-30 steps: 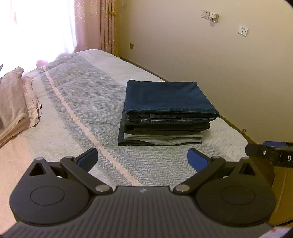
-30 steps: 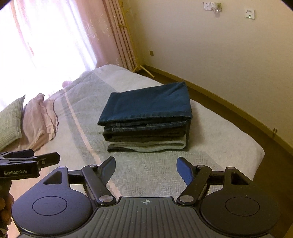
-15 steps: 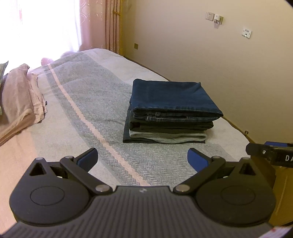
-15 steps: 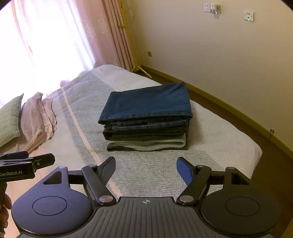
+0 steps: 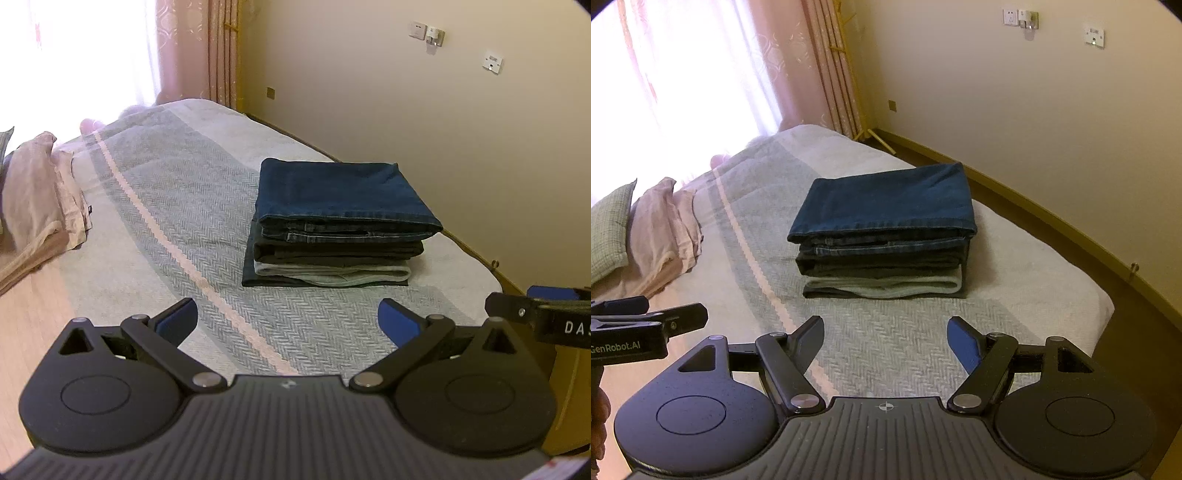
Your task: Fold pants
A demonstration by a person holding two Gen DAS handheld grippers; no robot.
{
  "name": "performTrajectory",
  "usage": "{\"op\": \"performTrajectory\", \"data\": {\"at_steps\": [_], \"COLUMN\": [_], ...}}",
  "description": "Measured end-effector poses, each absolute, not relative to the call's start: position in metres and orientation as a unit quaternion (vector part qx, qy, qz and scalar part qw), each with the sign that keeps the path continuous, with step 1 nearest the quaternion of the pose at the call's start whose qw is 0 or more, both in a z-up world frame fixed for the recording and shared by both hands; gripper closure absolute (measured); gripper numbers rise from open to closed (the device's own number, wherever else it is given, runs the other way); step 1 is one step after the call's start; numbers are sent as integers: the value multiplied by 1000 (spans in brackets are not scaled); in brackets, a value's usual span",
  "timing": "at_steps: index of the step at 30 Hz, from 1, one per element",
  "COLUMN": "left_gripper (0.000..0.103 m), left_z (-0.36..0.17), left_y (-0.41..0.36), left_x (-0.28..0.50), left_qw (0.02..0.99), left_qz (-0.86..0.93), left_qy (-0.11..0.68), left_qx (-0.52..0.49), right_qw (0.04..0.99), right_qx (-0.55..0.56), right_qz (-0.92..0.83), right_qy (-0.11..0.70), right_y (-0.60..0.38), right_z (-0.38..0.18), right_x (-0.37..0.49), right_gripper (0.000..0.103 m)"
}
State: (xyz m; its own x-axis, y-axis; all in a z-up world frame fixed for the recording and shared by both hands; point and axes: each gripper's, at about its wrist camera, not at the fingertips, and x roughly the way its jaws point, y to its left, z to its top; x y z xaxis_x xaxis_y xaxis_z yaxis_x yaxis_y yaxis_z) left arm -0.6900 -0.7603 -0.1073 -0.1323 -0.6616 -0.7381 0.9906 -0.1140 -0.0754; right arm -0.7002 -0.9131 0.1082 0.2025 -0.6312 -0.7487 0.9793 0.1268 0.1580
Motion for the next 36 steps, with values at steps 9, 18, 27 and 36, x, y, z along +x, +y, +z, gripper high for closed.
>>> {"op": "performTrajectory", "data": {"at_steps": [9,18,27,36], "left_gripper": [1,1,1,1], "left_z": [-107,-104,-104,-99], "left_y": [-756,-742,-722,-724], "left_x": [-688,-686,-687,-697], "left_qw": [598,595,594,612], "left_qz": [-692,-698,-698,-685], "left_qy": [298,295,295,292], "left_qx": [272,267,269,266], "right_qw": [704,699,697,709], "right_qx": [325,317,312,298], "right_qz": [-573,-582,-584,-578], "right_qy": [267,269,275,274], "right_y": [-907,-890,-870,-879], "right_z": [110,115,116,121], "right_x": [-696,-692,-687,-695], "right_gripper": [32,32,32,32]}}
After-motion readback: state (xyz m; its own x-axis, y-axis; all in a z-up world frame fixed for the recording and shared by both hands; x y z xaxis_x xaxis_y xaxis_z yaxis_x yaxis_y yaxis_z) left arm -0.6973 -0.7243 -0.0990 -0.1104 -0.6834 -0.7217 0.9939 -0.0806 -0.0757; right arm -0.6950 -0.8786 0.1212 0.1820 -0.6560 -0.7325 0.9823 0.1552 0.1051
